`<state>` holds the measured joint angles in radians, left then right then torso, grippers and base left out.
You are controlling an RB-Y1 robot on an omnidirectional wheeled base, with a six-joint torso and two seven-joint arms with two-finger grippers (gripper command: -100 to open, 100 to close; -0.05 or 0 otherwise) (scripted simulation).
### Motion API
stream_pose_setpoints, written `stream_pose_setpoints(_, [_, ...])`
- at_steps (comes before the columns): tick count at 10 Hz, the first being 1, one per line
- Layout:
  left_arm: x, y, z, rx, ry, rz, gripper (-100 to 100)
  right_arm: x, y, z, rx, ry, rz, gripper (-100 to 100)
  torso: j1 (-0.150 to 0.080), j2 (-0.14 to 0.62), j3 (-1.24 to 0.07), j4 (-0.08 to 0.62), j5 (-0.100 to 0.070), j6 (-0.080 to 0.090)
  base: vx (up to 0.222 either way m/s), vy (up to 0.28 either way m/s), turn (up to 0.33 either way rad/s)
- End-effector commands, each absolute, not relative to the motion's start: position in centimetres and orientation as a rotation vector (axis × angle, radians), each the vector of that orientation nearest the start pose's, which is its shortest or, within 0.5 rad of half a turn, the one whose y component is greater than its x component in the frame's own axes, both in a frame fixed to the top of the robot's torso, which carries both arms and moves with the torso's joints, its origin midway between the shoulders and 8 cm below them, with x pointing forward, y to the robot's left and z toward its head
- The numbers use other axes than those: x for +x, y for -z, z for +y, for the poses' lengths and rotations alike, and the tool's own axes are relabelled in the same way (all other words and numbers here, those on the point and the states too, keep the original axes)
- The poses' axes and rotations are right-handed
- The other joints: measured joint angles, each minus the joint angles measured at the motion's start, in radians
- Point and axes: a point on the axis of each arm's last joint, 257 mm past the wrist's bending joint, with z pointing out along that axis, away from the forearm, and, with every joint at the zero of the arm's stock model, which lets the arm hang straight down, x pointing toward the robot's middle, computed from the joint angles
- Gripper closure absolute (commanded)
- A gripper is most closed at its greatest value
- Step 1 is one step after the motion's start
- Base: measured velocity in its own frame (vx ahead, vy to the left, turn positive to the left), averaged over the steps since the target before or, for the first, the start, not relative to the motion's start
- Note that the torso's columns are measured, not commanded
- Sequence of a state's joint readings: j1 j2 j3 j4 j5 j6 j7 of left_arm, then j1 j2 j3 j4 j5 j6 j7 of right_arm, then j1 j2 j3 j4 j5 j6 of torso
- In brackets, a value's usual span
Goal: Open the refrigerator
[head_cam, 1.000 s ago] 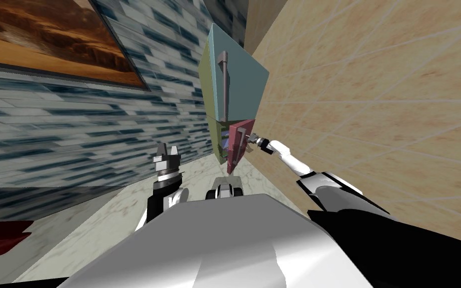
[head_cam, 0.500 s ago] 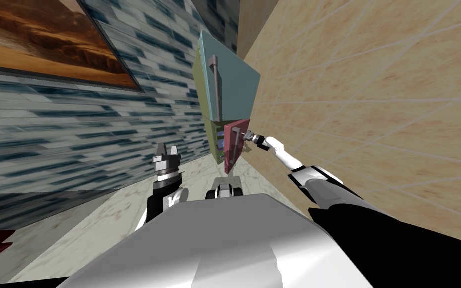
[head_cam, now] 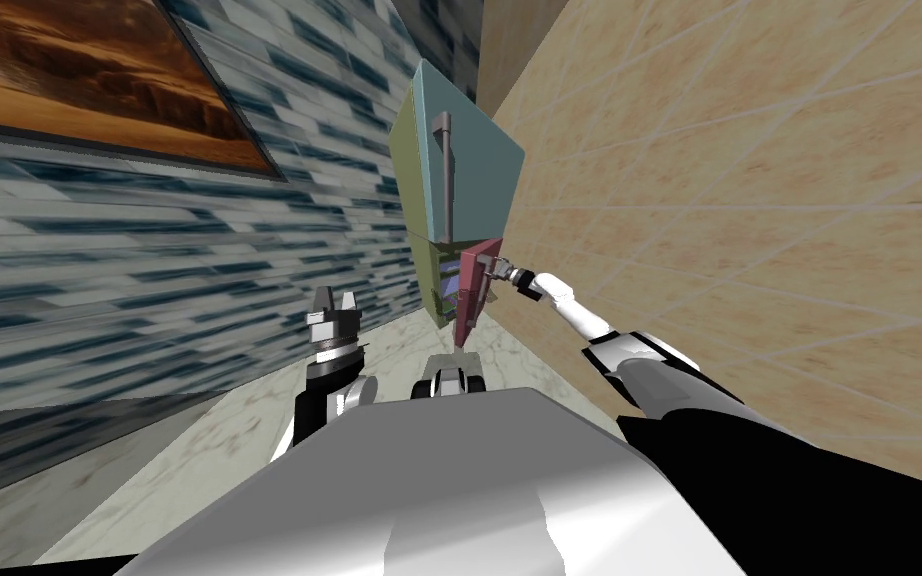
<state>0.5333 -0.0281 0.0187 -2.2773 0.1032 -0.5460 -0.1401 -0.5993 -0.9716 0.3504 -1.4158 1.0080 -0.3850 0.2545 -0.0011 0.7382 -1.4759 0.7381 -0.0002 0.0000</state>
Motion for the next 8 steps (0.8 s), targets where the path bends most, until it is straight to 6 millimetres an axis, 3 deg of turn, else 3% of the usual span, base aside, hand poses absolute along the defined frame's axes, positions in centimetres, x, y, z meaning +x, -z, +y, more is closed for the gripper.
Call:
stream_pose_setpoints(1, [33.0, -2.1, 30.4, -0.679, 1.202, 0.55, 0, 62.8, 0.1, -26.7, -1.022, 0.282, 1.217, -100, 0.0, -0.001, -0.001, 0.0, 0.0, 0.0, 0.009, 0.227, -0.105])
stream_pose_setpoints(5, [33.0, -2.1, 30.4, -0.679, 1.202, 0.55, 0, 63.8, -0.7, -31.0, -1.018, 0.459, 1.214, -100, -0.001, 0.001, 0.001, 0.0, -0.001, 0.0, -0.01, 0.179, -0.084])
stream_pose_setpoints(8, [33.0, -2.1, 30.4, -0.679, 1.202, 0.55, 0, 63.6, -0.9, -31.0, -1.017, 0.436, 1.216, -100, -0.002, -0.004, -0.003, -0.001, -0.001, 0.0, 0.042, 0.067, 0.005])
